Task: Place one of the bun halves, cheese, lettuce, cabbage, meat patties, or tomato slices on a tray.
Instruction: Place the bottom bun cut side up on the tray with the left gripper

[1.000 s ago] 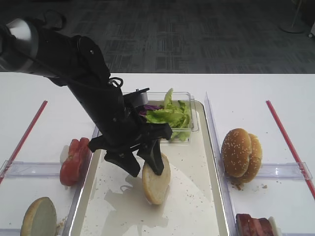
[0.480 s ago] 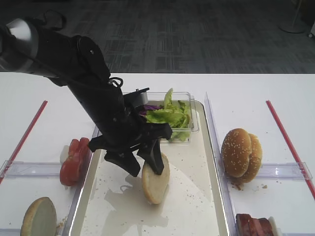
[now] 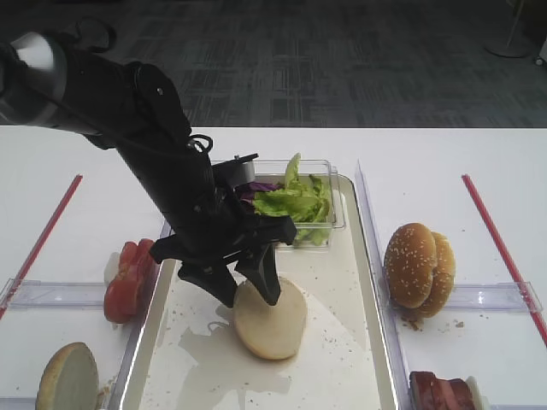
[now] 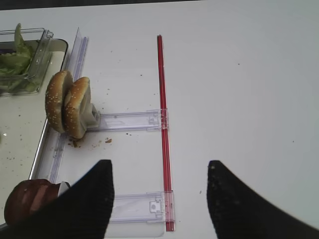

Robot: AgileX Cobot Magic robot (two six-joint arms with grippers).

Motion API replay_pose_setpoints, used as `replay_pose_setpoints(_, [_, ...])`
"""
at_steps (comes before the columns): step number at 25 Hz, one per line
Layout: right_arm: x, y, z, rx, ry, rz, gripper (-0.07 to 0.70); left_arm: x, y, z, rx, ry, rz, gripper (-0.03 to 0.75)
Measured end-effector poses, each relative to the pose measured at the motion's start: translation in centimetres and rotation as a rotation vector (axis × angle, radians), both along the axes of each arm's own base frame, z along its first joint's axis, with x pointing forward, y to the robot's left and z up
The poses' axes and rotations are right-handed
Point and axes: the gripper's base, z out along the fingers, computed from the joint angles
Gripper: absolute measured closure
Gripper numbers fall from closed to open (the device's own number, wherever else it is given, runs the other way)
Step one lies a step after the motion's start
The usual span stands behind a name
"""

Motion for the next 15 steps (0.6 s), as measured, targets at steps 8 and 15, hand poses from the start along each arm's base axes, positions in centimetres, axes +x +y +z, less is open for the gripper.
replay_pose_setpoints(8, [0.00,0.00,0.00,0.000,0.000,0.000,0.186,0.00,0.00,0.00,0.000,0.001,0.002,0.342])
replay_pose_setpoints(15, [0.00,0.00,0.00,0.000,0.000,0.000,0.186,0.00,0.00,0.00,0.000,0.001,0.002,0.342])
